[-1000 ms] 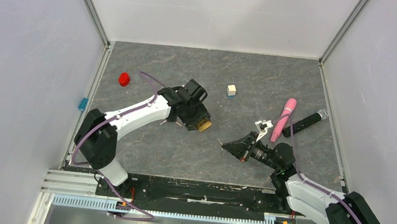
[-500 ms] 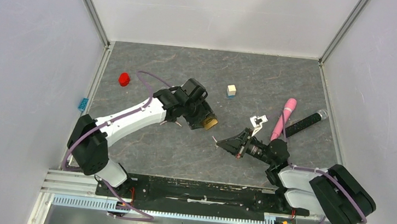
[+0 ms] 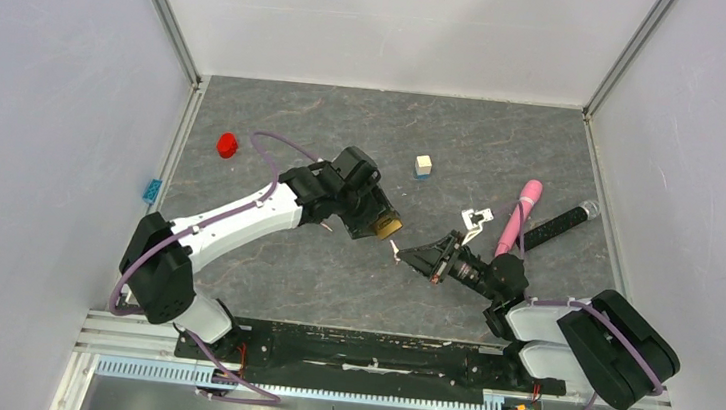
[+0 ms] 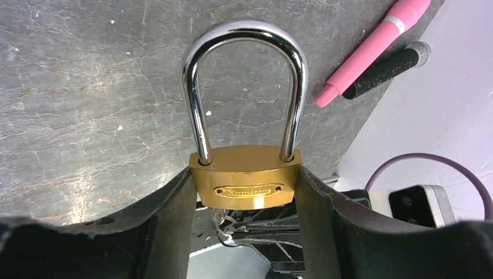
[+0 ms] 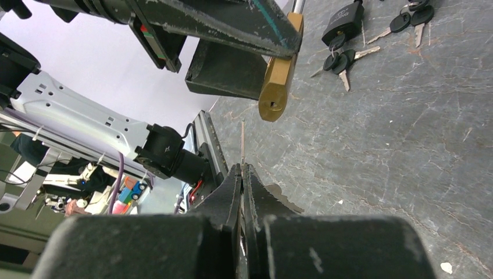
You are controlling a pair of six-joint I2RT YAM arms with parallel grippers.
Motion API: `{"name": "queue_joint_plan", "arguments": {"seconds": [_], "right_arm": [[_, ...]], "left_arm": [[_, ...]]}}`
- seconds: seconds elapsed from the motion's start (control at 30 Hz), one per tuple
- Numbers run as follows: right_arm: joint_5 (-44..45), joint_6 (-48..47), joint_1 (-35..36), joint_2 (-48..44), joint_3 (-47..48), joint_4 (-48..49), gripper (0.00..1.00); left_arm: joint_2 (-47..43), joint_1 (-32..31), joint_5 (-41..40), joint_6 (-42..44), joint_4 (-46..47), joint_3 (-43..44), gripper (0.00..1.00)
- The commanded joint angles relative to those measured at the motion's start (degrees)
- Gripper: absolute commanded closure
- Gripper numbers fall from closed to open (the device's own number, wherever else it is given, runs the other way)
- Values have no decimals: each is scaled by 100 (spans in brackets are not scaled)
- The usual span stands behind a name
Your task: Unlock with the key
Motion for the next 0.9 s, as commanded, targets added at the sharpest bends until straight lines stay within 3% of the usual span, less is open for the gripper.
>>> {"name": "queue_joint_plan", "arguments": {"seconds": [0.0,0.87], "right_arm": [[249,-21,12,8,78,323,100],[571,-99,-67,-195,-42,-127,100]], "left_arm": [[-358,-60,42,104,426,32,90],[-431,-182,-71,48,532,2,90]]}}
